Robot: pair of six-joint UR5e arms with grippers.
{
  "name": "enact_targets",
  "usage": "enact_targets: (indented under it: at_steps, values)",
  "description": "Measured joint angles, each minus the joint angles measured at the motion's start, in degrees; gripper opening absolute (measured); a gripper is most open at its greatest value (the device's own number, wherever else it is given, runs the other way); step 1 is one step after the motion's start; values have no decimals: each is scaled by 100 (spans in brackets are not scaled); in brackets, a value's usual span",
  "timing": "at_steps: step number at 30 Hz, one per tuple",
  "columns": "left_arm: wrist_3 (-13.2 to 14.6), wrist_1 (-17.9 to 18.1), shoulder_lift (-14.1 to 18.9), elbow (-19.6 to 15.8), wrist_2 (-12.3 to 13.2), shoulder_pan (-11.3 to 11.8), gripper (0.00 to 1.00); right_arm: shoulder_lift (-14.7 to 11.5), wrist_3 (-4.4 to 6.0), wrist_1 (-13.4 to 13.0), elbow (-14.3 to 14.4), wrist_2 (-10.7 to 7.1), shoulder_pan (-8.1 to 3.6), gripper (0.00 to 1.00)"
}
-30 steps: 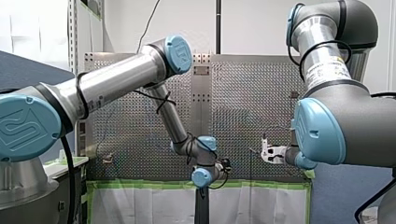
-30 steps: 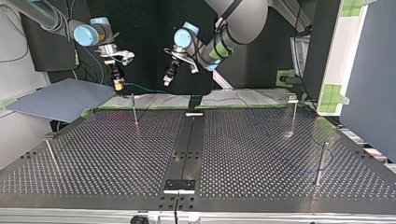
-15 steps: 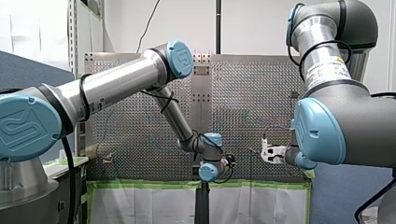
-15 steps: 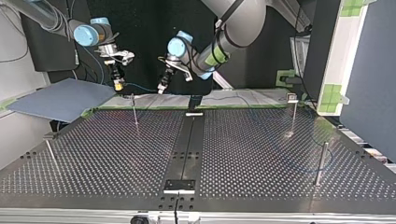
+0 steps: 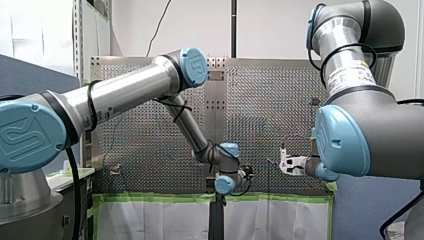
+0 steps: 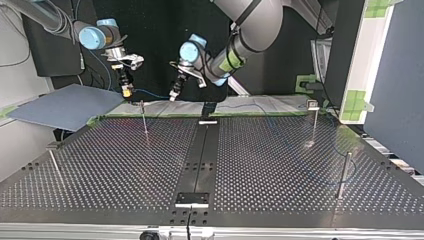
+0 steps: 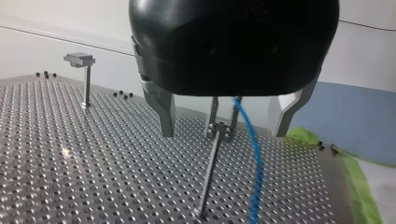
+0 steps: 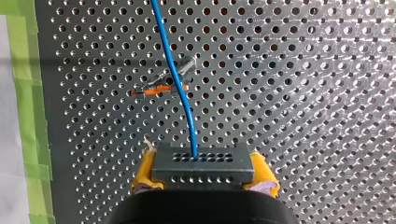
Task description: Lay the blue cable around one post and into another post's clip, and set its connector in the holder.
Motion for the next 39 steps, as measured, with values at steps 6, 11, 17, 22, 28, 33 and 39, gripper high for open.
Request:
enact_targets:
  at_steps: [6, 11, 17, 22, 28, 33, 39]
  values:
    - [19, -164, -6, -107, 1, 53, 100, 2, -1, -19, 0, 0, 0, 1]
    - [41, -110, -9, -111, -7, 91, 100, 5, -5, -18, 1, 0, 1, 1]
    - [35, -94, -42, -90, -68, 177, 100, 6, -6, -20, 0, -1, 15, 1]
    - [3, -153, -154, 22, -27, 222, 100, 7, -4, -23, 0, 0, 29, 1]
    - [-12, -260, -194, 203, -15, 279, 100, 7, -6, -23, 0, 0, 41, 1]
    - [-25, -313, -194, 276, -1, 347, 100, 7, -8, -23, 0, 0, 46, 1]
    - [10, -350, -195, 284, 71, 343, 71, 7, -6, -24, 0, 0, 52, 1]
